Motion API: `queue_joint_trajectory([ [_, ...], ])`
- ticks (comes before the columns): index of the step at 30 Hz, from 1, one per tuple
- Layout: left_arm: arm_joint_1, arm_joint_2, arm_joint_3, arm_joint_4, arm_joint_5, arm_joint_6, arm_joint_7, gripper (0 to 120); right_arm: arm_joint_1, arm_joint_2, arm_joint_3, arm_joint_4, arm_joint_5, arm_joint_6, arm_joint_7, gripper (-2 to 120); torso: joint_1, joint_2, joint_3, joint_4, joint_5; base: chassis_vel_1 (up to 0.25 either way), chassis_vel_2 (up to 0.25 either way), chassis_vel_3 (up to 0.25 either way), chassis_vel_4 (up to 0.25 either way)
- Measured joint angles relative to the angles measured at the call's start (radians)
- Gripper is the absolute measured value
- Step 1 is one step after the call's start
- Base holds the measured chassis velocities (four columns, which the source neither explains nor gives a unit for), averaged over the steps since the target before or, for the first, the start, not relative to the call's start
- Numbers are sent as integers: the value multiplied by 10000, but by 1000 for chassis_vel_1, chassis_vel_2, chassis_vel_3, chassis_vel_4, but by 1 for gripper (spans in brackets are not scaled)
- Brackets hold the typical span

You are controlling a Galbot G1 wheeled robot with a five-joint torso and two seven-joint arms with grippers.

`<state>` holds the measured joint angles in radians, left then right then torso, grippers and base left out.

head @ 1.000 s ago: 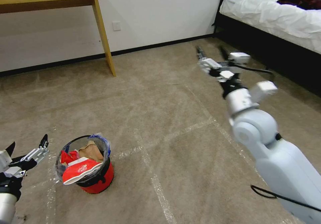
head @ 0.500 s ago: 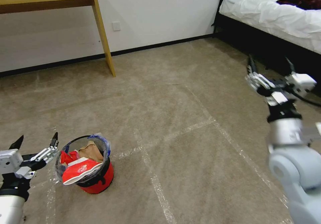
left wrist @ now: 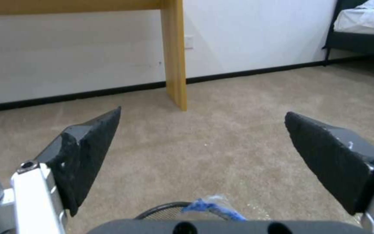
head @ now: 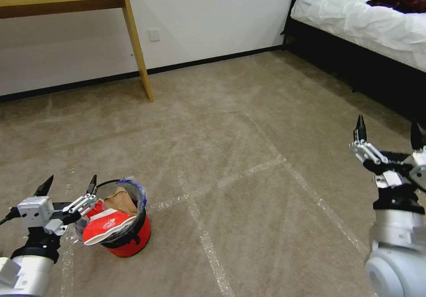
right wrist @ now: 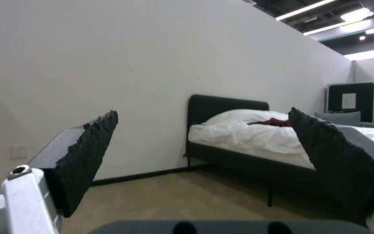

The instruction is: Pick up the trash bin and place the garbage on the floor into it.

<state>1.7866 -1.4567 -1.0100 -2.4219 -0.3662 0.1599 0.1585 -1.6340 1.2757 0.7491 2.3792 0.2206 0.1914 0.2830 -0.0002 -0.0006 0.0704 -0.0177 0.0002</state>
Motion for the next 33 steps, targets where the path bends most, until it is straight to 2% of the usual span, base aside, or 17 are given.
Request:
queue_joint_trajectory([
  [7,-72,-78,109,98,22,31,-97,100,-171,136,-162,-281,-377,122,30,100,0,0,1,3,0,0,0,0,0],
  [13,-51,-74,-52,94,-46,48,-166,100,-204,14,-420,-486,-424,148,-11,100,1,0,1,3,0,0,0,0,0],
  [33,-37,-71,-78,84,-65,66,-178,100,-178,-16,-450,-501,-387,138,-27,100,1,0,1,2,0,0,0,0,0],
])
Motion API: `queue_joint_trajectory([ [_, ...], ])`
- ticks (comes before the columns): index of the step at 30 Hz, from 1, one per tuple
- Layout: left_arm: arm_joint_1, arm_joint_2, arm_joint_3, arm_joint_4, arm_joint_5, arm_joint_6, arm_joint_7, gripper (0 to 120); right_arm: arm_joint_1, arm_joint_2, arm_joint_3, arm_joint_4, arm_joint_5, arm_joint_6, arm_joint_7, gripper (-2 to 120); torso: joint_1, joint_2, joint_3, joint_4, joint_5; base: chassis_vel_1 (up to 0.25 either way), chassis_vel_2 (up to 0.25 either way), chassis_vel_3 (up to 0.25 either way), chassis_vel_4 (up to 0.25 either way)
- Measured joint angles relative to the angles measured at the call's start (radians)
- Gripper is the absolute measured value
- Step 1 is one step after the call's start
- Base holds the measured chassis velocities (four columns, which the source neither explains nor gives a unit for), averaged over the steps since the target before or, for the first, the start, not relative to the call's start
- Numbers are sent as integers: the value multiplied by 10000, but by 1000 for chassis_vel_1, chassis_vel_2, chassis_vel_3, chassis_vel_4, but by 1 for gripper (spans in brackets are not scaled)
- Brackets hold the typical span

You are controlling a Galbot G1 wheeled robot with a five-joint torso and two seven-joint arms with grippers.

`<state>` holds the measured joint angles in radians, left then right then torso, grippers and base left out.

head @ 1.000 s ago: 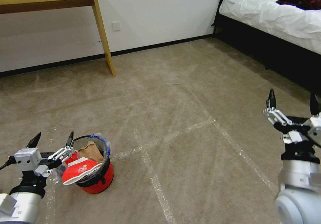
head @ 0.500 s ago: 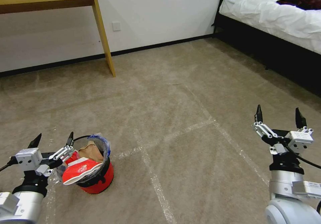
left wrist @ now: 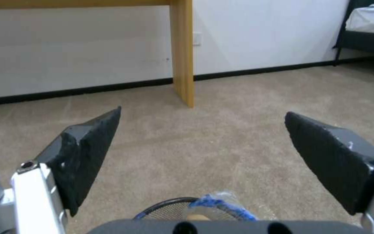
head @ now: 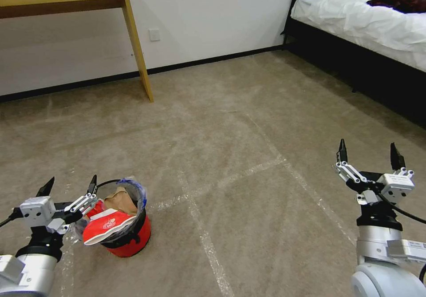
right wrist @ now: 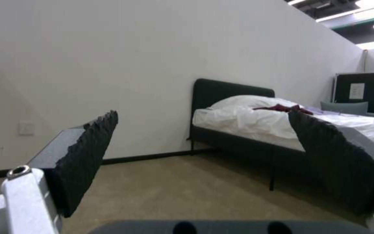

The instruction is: Pick up the trash bin and place the garbage on the floor into it.

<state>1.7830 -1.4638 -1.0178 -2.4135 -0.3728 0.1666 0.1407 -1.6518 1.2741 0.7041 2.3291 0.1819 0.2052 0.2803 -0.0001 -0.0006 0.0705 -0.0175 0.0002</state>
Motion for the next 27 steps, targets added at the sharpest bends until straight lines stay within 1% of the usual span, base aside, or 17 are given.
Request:
queue_joint_trajectory([
  [27,0,1,0,-4,-6,5,1,100,12,-7,0,3,18,-13,-1,100,0,0,-1,0,0,0,0,0,0],
])
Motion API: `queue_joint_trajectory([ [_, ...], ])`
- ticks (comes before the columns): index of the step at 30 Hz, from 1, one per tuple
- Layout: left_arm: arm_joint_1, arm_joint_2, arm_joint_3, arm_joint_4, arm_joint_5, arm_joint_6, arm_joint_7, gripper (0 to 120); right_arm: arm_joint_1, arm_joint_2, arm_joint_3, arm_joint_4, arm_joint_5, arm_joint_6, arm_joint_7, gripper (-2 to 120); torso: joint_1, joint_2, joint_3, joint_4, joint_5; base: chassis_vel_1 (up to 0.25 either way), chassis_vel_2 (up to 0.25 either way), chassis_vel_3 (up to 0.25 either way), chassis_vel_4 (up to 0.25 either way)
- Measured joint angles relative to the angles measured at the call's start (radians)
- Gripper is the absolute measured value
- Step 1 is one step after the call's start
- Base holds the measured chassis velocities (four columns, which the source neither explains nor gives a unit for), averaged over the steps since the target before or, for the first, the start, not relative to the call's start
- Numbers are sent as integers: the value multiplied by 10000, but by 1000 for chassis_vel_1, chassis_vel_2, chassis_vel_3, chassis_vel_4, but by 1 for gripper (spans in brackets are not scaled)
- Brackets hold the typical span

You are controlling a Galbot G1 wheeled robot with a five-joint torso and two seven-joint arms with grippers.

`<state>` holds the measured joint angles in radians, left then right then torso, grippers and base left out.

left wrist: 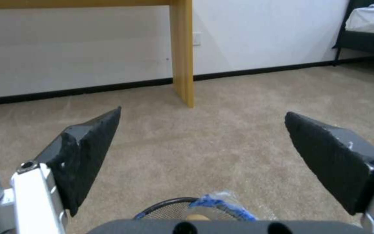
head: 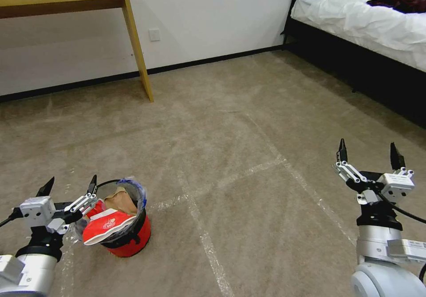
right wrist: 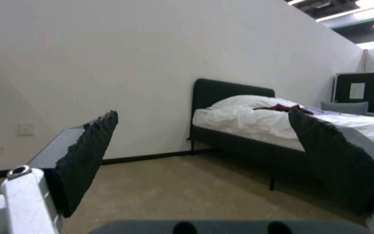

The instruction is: Pick up the trash bin and place the garbage on the floor into it.

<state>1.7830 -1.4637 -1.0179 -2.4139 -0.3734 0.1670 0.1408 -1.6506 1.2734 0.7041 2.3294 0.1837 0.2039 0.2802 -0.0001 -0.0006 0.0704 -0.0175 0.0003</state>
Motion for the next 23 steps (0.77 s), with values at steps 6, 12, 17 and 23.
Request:
queue_joint_trajectory([
  [6,0,0,0,0,0,0,0,100,0,-1,0,0,0,0,0,100,0,0,0,0,0,0,0,0,0],
  [12,0,0,0,0,0,0,0,100,0,0,0,0,0,0,0,100,0,0,0,0,0,0,0,0,0],
  [17,0,0,0,0,0,0,0,100,1,-1,0,0,1,-1,0,100,0,0,0,0,0,0,0,0,0],
  [23,0,0,0,0,0,0,0,100,1,-1,0,0,1,-1,0,100,1,-1,0,0,0,0,0,0,0],
])
